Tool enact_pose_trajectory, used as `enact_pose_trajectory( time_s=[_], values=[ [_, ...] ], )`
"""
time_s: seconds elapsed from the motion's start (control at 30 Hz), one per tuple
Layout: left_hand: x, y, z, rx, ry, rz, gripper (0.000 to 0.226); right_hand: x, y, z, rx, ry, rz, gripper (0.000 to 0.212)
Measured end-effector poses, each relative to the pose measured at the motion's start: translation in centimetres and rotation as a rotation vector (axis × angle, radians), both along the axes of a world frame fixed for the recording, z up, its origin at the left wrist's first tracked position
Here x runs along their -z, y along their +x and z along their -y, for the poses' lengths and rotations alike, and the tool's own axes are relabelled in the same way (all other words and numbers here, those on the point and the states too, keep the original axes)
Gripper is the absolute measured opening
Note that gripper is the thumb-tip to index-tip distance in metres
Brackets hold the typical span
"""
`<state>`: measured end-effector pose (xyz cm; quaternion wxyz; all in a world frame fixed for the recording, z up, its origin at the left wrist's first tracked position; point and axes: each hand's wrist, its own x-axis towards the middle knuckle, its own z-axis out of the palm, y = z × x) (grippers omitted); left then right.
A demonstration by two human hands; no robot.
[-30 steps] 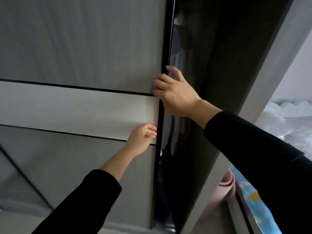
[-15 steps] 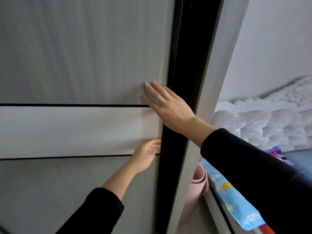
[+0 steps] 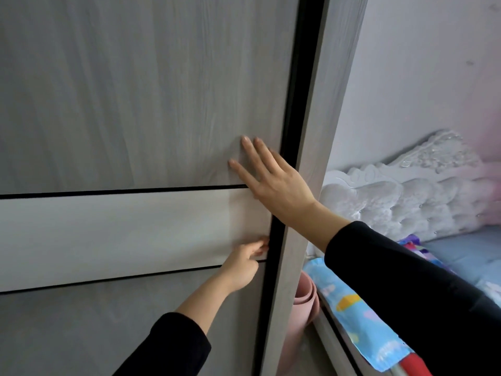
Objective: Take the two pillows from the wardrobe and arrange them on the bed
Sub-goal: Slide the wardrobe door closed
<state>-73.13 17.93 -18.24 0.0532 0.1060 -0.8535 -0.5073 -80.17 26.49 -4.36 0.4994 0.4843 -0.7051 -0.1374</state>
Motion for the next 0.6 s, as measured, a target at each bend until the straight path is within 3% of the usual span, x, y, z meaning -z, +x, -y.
enact_pose_trajectory(
  time_s=[0.37, 0.6],
  values=[
    [-0.2, -1.7, -1.2, 0.052, 0.025, 0.048, 0.070, -0.2, 0.3, -1.2, 0.070, -0.044, -0.203, 0.047],
    [-0.3, -2.1, -1.5, 0.068, -0.107, 0.068, 0.067, -0.2, -0.2, -1.7, 0.071, -0.029, -0.216, 0.046]
  ],
)
